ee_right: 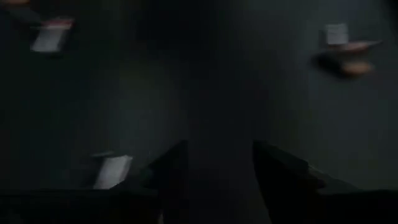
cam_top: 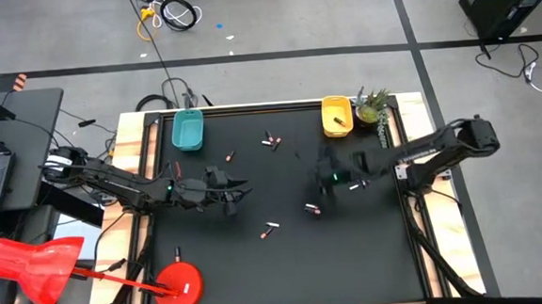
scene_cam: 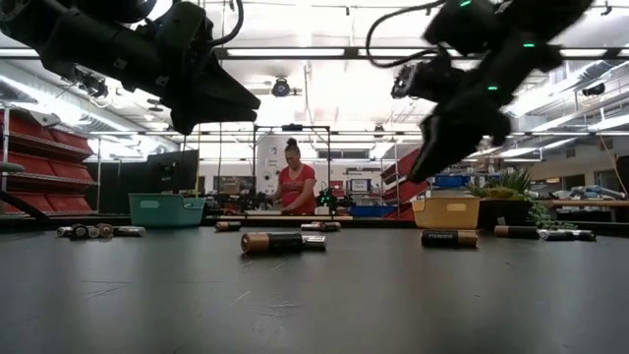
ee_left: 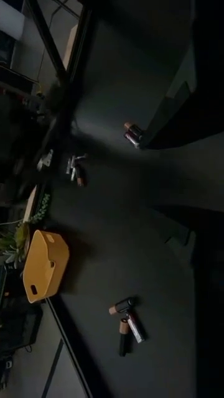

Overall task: Sort batteries
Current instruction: Put the black battery into the yellow bin

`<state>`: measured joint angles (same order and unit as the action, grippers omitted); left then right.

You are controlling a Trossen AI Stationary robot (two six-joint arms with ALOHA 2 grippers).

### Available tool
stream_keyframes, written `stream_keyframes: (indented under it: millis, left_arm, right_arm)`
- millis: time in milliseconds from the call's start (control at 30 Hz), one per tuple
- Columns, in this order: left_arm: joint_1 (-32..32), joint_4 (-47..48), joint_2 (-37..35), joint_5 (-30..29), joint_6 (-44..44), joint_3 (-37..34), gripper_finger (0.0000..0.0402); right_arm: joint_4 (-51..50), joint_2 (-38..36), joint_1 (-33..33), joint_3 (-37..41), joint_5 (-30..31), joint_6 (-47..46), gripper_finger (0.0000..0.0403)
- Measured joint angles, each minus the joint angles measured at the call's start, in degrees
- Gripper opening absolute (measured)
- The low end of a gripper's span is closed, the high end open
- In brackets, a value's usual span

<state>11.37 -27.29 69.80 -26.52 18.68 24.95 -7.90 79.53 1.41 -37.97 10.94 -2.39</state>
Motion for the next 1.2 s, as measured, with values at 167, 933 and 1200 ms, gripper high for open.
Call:
stream_keyframes:
  millis: [167,933,1200]
  left_arm:
    - [-0.02,-0.29,0.0,-0.02,-0.08,0.0,0.0158]
    - [-4.37,0.36,4.63,0.42,7.48,0.0,0.0157]
    - [-4.58,3.31,4.63,-5.91,5.26,0.0,0.0156]
  right_arm:
    - [11.2,0.04,8.82,5.94,0.25,-9.47,0.0185]
    - [29.09,0.07,-0.98,2.27,-4.93,-1.4,0.0178]
    - [28.36,0.07,-17.38,-6.47,-24.38,7.41,0.0162]
